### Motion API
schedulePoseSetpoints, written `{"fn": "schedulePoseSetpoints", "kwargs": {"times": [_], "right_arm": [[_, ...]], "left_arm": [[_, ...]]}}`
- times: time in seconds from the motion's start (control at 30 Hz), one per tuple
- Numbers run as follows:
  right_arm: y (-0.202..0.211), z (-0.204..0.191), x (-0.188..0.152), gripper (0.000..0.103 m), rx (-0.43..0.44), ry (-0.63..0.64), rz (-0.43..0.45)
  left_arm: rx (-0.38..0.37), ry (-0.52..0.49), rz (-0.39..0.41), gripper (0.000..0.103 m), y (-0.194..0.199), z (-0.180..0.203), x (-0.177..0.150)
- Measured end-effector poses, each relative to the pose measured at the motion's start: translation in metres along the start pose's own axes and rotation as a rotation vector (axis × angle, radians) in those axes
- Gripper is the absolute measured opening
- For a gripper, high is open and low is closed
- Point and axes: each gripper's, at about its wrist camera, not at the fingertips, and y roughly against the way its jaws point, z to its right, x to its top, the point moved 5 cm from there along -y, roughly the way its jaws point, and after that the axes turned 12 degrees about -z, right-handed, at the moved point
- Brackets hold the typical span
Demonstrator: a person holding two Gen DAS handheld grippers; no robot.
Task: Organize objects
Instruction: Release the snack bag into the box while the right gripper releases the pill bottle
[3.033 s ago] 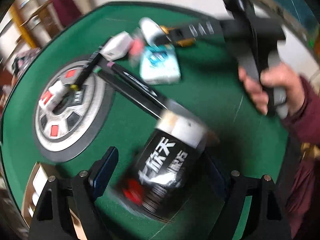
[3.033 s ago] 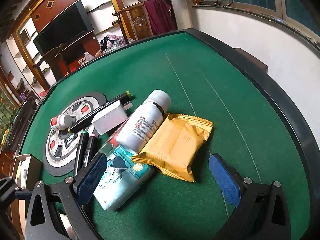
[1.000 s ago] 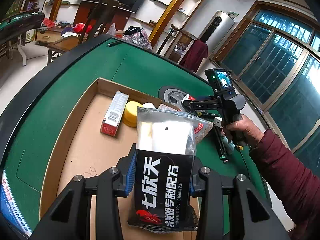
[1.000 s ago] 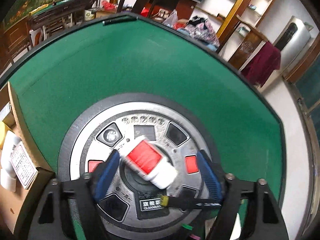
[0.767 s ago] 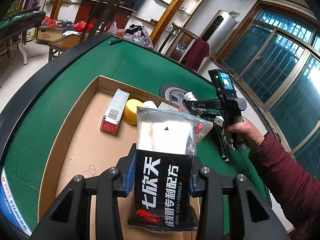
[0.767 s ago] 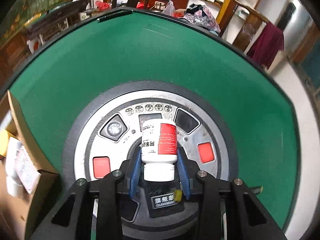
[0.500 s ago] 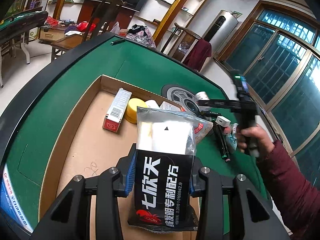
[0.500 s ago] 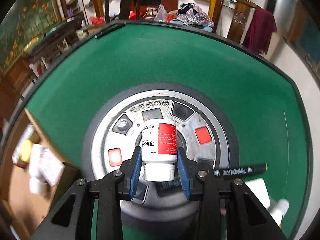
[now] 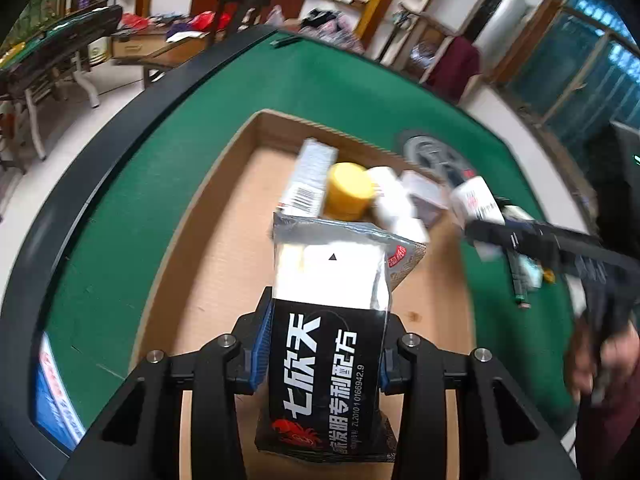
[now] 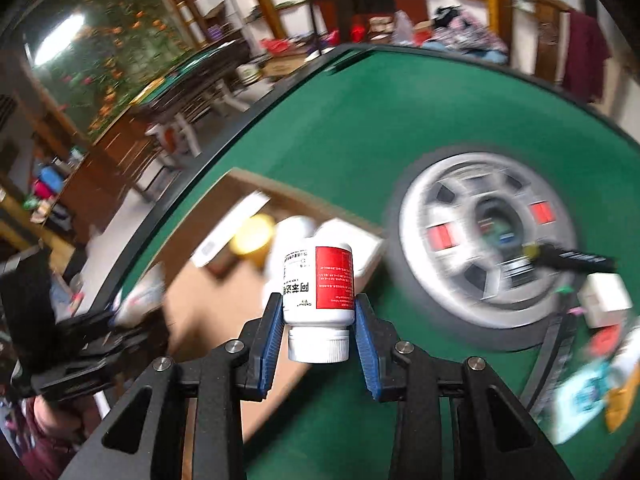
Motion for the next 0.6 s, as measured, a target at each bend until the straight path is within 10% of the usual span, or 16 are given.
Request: {"fn": "schedulePoseSetpoints", "kwargs": {"times": [0.6], "right_arm": [[-0.075,-0.055,0.007,0.038,-0.044,0.009,-0.072]], "left_arm": [[0.084,0.071,0.011,0.041,-0.025,-0.035,0.043]]}}
